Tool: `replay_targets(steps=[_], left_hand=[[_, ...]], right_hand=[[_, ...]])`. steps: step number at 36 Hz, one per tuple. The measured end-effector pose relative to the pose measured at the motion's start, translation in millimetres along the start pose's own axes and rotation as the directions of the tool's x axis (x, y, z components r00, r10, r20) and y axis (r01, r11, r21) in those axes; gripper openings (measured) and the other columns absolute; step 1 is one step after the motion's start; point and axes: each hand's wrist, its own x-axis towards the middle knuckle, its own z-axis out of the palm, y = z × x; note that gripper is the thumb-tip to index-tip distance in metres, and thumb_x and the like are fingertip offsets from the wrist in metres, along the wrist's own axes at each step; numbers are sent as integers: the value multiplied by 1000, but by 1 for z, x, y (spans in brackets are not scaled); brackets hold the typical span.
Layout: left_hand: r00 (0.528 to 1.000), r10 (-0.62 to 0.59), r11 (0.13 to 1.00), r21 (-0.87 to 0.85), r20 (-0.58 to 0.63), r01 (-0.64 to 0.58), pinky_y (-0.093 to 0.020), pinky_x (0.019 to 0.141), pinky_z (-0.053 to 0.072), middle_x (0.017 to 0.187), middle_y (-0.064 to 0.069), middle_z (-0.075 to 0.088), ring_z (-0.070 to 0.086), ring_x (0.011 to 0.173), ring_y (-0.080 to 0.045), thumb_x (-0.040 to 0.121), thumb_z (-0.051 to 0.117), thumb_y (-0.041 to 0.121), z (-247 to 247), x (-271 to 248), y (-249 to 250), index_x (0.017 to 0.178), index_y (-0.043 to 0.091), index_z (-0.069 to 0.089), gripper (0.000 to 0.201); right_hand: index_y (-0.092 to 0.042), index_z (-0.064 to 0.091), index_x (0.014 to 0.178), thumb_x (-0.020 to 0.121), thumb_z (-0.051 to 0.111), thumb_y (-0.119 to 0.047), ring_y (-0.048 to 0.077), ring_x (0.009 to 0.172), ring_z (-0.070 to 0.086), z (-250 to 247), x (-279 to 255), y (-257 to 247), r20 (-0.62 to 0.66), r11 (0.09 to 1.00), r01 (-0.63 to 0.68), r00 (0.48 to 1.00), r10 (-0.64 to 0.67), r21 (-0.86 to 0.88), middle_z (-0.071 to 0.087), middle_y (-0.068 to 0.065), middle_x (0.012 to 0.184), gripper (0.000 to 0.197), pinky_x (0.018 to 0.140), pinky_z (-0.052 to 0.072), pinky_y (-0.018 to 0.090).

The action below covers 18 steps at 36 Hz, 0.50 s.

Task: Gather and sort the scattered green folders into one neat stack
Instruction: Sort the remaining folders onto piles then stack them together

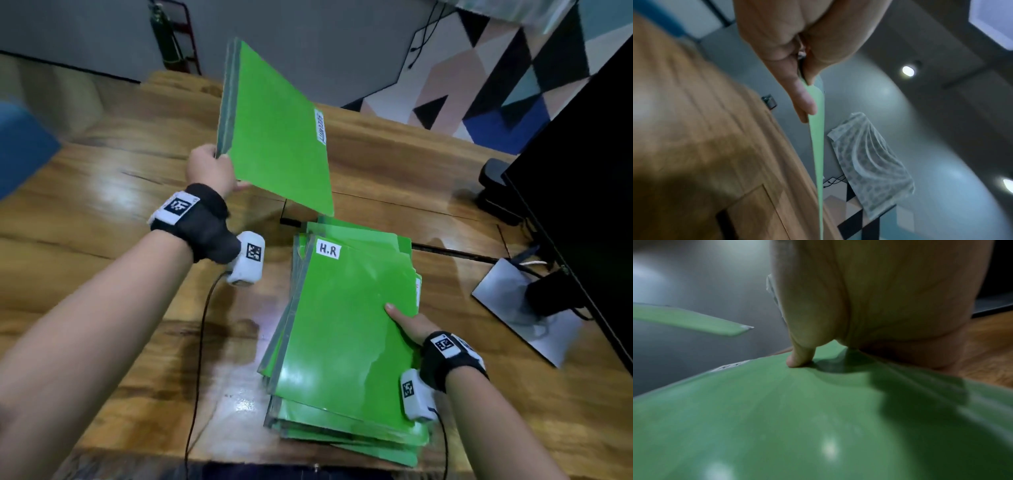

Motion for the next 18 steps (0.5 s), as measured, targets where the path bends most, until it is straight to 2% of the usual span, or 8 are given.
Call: replay_targets(steps=[2,3,7,8,10,12,15,18], left_hand=[[987,-135,983,-111,88,145,-32,75,59,117,-17,58,66,99,-32,96,46,4,-10,-7,-8,130,-4,48,35],[975,-175,976,-109,135,190,-29,74,59,122,-20,58,65,104,-32,95,46,3,-13,-14,-14,130,-6,46,36],[914,-291,942,-84,281,325,-20,52,56,121,-21,57,60,111,-33,96,41,-1,-17,-50,-48,132,-6,45,36],[890,-324,923,-97,322,372,-20,49,56,118,-20,54,62,105,-32,97,41,-2,-17,-60,-56,131,-6,44,35],[819,-393,885,-70,418,461,-22,42,54,124,-22,51,65,79,-26,97,41,-4,-17,-82,-73,125,-8,46,29],[739,-463,863,60,489,501,-23,37,52,122,-28,51,68,57,-24,98,37,-5,-18,-101,-88,116,-8,46,20],[635,-527,848,306,565,432,-27,41,53,116,-28,52,70,66,-27,100,34,-1,-23,-121,-106,129,-3,34,29],[554,-569,813,517,608,267,-25,45,52,91,-21,63,66,48,-13,99,41,3,-27,-131,-110,119,5,37,21]], right_hand=[[0,18,149,84,46,-68,35,138,32,1,-6,-2,-6,1000,0,1000,0,-1,22,20,154,98,109,29,47],[-1,19,149,82,46,-69,35,138,33,1,-8,-3,1,1000,2,1000,-2,-9,23,20,154,99,109,29,47],[-2,28,146,75,44,-77,33,133,40,-1,-9,-1,43,1000,18,999,-18,-8,32,19,151,105,110,32,46],[-2,29,146,76,44,-77,33,133,41,-1,-8,-1,45,1000,21,999,-20,-6,33,19,150,103,110,32,45],[-1,30,145,79,44,-74,33,132,41,-2,-9,-1,50,1000,17,999,-17,2,34,19,150,99,109,32,43],[-4,29,147,72,40,-83,32,133,40,-4,-5,2,68,1000,14,998,-15,16,32,17,151,109,111,31,44],[-14,22,151,51,28,-98,32,140,29,-6,3,8,103,998,2,995,-8,61,22,12,156,130,113,24,51],[-16,17,152,70,25,-89,33,143,23,-5,-14,2,118,995,-11,993,0,95,16,12,158,110,114,21,52]])
